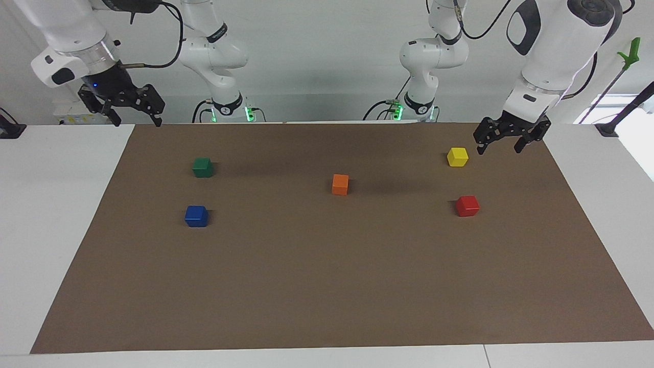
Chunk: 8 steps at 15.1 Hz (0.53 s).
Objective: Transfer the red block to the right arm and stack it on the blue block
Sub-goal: 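Move the left gripper toward the red cube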
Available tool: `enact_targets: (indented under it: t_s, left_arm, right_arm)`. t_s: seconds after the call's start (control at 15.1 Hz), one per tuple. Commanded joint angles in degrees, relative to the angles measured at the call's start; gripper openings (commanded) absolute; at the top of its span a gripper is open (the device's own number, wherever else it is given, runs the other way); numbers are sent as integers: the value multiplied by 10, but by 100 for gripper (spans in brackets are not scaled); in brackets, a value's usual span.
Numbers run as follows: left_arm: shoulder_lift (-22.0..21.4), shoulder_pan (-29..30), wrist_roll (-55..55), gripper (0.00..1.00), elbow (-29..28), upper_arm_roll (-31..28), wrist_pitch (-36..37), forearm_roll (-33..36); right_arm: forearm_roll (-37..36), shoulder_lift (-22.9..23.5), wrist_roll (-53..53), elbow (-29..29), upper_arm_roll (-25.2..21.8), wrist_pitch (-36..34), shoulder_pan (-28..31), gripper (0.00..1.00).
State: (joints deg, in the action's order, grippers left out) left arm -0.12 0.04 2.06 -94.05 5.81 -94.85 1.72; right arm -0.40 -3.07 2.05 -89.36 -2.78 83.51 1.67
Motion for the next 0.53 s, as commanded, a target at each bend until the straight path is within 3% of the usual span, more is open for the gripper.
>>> enact_targets:
  t_s: [0.0, 0.33, 0.46]
  left_arm:
    - [-4, -9, 5, 100, -4, -10, -5, -7]
    - [-13, 20, 5, 100, -17, -10, -6, -7]
    - [-26, 25, 3, 100, -53, -10, -29, -21]
  right_arm:
    - [-12, -13, 19, -16, 8, 12, 8, 100]
    - [-12, -13, 19, -16, 8, 12, 9, 100]
    - [-12, -13, 19, -15, 8, 12, 9, 100]
